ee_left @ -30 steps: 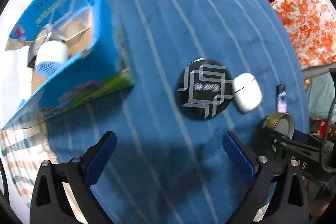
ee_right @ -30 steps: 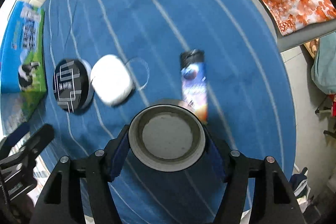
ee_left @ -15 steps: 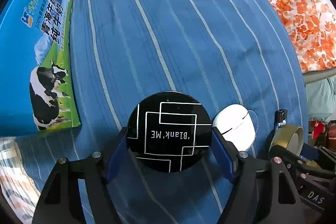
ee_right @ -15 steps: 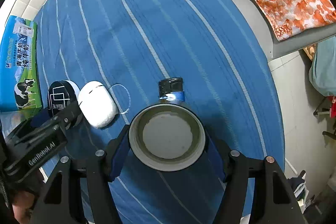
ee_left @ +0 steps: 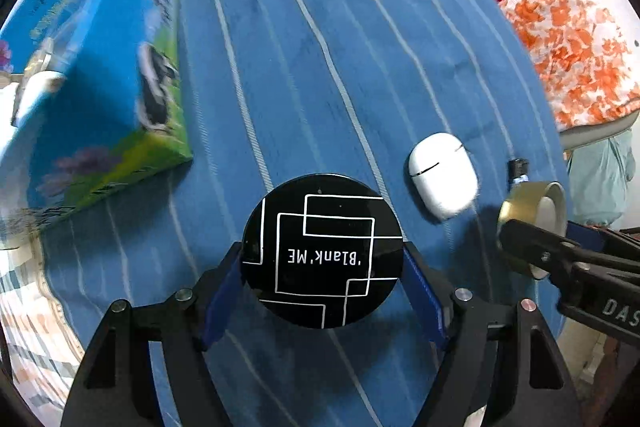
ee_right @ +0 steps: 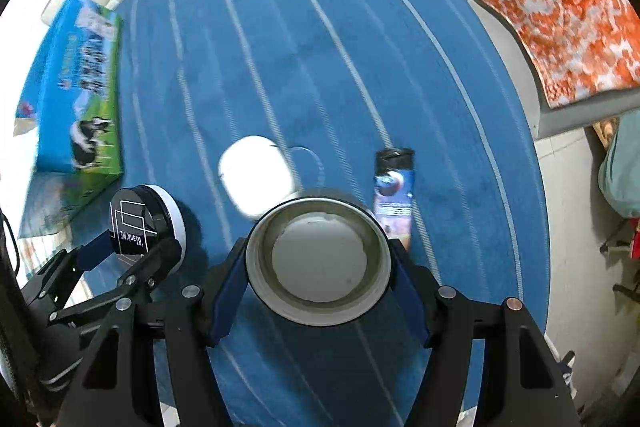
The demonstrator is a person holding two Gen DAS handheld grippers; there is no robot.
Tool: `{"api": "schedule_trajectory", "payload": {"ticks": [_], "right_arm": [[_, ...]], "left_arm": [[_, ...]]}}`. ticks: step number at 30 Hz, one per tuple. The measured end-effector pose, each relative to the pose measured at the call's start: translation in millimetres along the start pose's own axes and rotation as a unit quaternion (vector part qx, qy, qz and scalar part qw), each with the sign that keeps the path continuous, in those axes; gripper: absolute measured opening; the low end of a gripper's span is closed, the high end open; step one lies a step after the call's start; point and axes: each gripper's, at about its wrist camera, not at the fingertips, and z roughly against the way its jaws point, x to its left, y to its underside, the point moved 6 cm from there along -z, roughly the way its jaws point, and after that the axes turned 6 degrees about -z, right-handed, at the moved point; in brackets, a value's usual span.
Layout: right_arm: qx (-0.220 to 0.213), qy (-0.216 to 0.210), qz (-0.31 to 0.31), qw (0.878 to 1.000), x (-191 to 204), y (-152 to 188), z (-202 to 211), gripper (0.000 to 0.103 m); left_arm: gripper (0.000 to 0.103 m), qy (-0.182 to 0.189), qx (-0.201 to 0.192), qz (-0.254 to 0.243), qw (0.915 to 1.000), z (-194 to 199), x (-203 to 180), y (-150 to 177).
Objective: Organize rigid objects
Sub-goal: 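Carry the black case and dish into the blue box and release both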
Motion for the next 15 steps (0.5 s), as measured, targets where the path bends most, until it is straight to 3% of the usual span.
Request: {"api": "schedule_trajectory", "payload": {"ticks": [7,15], "right_arm": [[-0.037,-0.022,0.04,0.998,46,-6,49,0.069],[-0.07,-0.073,0.098,0.99,139,0,104,0.069]], "left_arm": [[0.073,-0.005,-0.068,0.003,0.9977,66,19,-3],[0.073,-0.018,-0.135,0.038,0.9899,147,81,9]]}}
